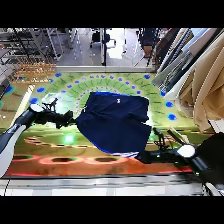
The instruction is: Fold the clothes and pants, and hang the long-sleeved shirts on hangers.
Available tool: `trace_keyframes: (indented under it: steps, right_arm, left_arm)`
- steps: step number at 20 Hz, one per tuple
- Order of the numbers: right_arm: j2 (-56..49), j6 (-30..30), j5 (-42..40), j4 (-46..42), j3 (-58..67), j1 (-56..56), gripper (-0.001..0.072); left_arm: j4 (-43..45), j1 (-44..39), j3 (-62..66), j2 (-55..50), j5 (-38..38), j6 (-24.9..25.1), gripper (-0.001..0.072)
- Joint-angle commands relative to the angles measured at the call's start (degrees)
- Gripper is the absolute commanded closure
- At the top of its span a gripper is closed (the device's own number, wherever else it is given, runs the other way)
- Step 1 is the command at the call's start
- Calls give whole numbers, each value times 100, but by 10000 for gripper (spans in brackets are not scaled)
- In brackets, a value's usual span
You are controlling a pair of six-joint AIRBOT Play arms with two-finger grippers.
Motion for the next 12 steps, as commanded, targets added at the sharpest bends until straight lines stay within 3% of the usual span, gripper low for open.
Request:
trace_keyframes:
  steps: [1, 2, 3, 4, 10, 11, 12]
  right_arm:
    - [863, 649, 380, -767, 546, 11, 704]
    - [986, 664, 378, -730, 601, 11, 704]
    - [1025, 673, 391, -693, 612, 13, 704]
    - [1027, 745, 415, -693, 610, 13, 704]
    - [1008, 756, 374, -710, 610, 13, 703]
    - [1008, 756, 374, -730, 610, 13, 703]
    - [1008, 750, 376, -739, 610, 13, 702]
  left_arm:
    - [140, 87, -26, 138, -577, -70, 649]
    - [138, 39, -107, 107, -573, -343, 433]
    - [138, -15, -203, 68, -570, -570, 130]
    - [138, -63, -302, 26, -573, -671, 55]
    - [-219, -149, -660, -221, -120, -863, 57]
    - [-446, -149, -660, -236, 118, -863, 88]
    - [-651, -151, -660, -236, 417, -863, 188]
